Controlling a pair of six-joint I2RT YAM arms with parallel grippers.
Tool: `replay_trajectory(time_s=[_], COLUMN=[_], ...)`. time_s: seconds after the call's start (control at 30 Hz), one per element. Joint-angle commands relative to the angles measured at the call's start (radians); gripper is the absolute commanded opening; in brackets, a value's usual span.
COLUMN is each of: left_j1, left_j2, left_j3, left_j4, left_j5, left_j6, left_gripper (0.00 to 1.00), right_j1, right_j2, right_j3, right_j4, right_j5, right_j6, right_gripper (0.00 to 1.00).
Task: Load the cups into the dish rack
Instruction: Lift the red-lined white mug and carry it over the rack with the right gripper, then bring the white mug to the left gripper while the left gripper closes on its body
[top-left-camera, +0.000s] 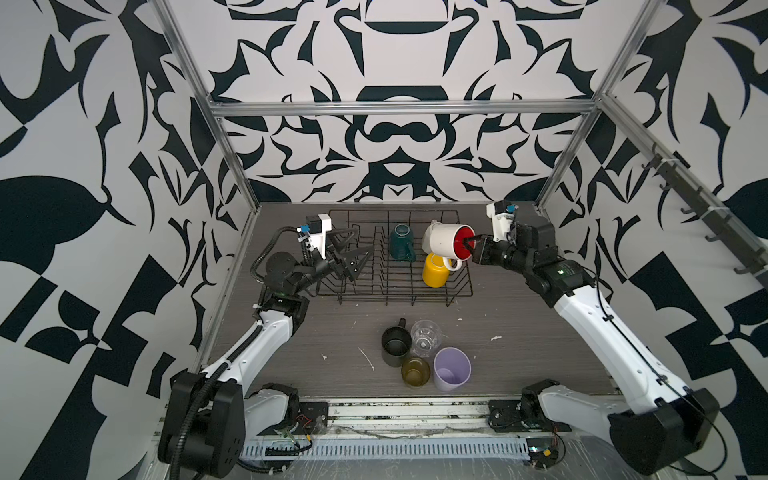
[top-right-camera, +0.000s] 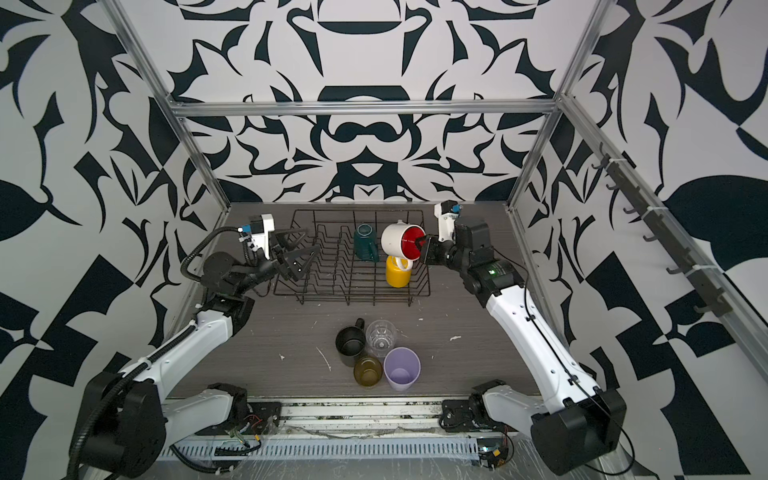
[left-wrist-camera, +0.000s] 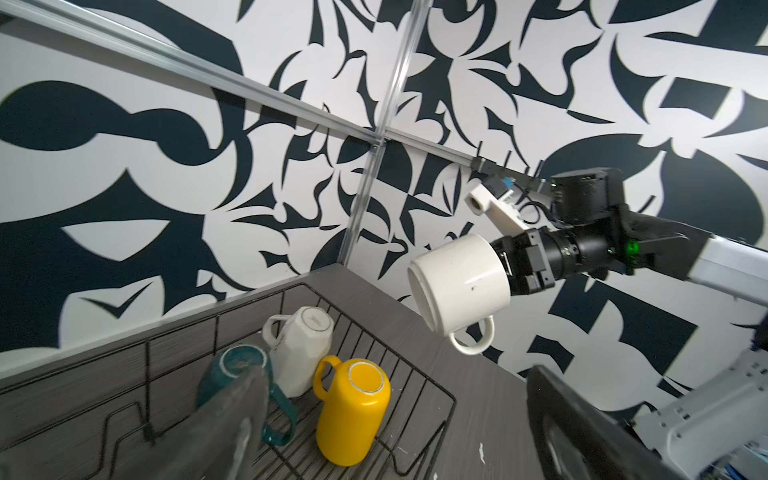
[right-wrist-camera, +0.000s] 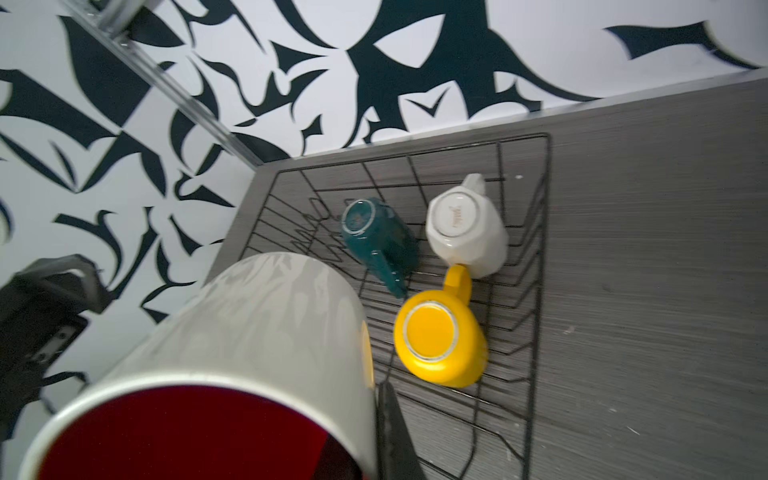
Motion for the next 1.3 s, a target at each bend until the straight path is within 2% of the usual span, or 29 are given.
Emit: replay_trajectory(time_s=[0.0, 0.2, 0.3, 0.7, 0.87, 1.27], left_j1=[-0.037, -0.094, -0.106, -0.121, -0.123, -0.122], left_j2=[0.023, 0.069, 0.086, 0.139, 0.136, 0.102], left_j3=[-0.033, -0.03, -0.022, 0.007, -0.006, -0.01], left_j4=[0.169, 0.168, 0.175, 0.216, 0.274, 0.272], left_j5=[0.093, 0.081, 0.086, 0.151, 0.179, 0.21], left_j6=[0.034, 0.142, 0.165, 0.155, 0.116, 0.106], left_gripper=[0.99, 0.99, 1.0, 1.0, 1.0, 0.99], right_j1=[-0.001, 0.006, 0.028, 0.154, 0.172, 0.247], right_j2=[-0.004, 0.011, 0.023, 0.129, 0.155, 0.187], right_j3=[0.038, 0.024, 0.023, 0.073, 0.078, 0.11], right_j4=[0.246, 0.361, 0.392, 0.403, 0.413, 0.439], right_j5=[-0.21, -0.357, -0.392, -0.462, -0.471, -0.559], right_j6=[0.059, 0.113, 0.113, 0.055, 0.048, 0.016], right_gripper=[0.0, 0.0, 0.0, 0.0, 0.0, 0.0])
